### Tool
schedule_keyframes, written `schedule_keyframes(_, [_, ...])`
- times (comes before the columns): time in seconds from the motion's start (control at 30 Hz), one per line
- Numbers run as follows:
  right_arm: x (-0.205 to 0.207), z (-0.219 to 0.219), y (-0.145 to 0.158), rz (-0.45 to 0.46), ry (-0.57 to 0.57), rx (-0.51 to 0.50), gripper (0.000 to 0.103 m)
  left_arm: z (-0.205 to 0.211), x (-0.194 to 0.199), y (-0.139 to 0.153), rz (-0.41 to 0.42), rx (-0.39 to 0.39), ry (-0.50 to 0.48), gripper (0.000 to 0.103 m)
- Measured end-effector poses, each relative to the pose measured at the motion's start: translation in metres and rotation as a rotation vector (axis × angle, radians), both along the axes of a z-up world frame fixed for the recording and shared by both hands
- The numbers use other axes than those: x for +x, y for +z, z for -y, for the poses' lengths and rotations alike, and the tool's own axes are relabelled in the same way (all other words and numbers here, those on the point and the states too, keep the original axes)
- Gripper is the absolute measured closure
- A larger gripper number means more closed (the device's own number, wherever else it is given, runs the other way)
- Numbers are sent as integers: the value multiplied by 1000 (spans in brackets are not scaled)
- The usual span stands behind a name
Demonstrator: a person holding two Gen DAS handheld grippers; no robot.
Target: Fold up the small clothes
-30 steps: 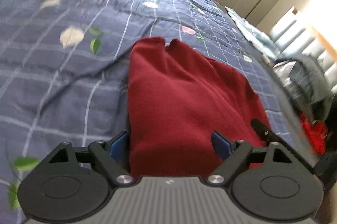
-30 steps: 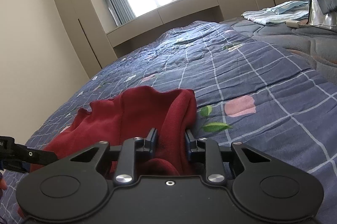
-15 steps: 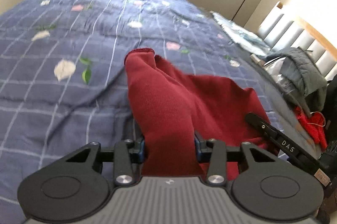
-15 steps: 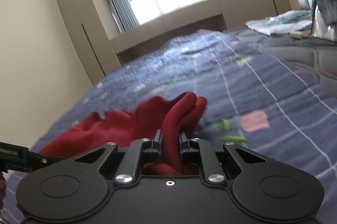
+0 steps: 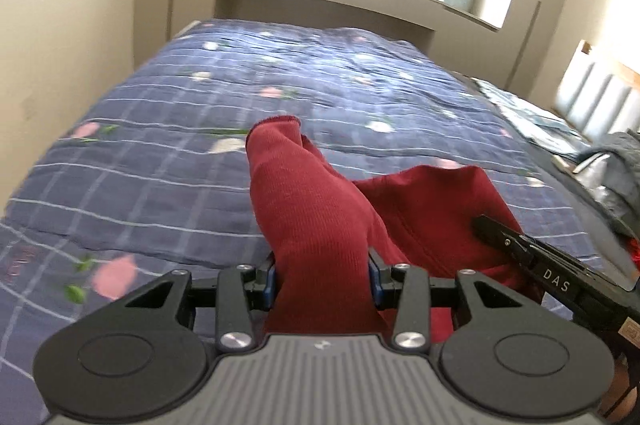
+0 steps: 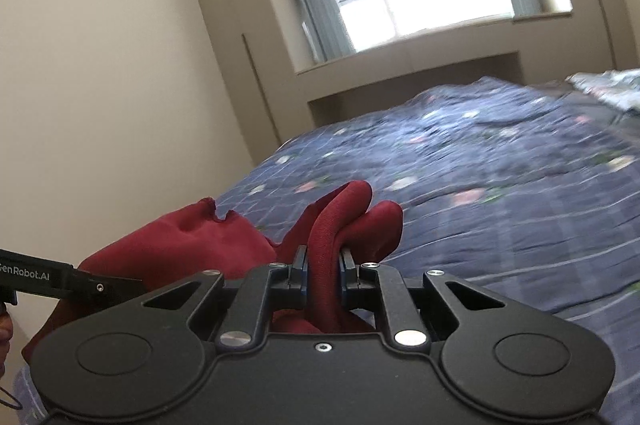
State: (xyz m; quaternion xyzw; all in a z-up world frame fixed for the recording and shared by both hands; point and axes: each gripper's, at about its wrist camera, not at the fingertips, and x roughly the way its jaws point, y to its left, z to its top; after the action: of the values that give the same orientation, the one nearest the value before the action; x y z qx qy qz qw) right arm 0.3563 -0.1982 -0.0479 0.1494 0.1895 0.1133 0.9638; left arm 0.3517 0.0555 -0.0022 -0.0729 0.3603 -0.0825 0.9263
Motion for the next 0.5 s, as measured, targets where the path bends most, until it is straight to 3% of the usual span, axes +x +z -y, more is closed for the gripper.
schedule_keyframes(0.23, [13,-35,-19,-41,-1,-57,88,-27,5,-26,-39,-4,23,57])
schedule_keyframes(0.5, [15,-24,-34,-109,-44,-41,83,-40,6,-52,-89,-47,47,47])
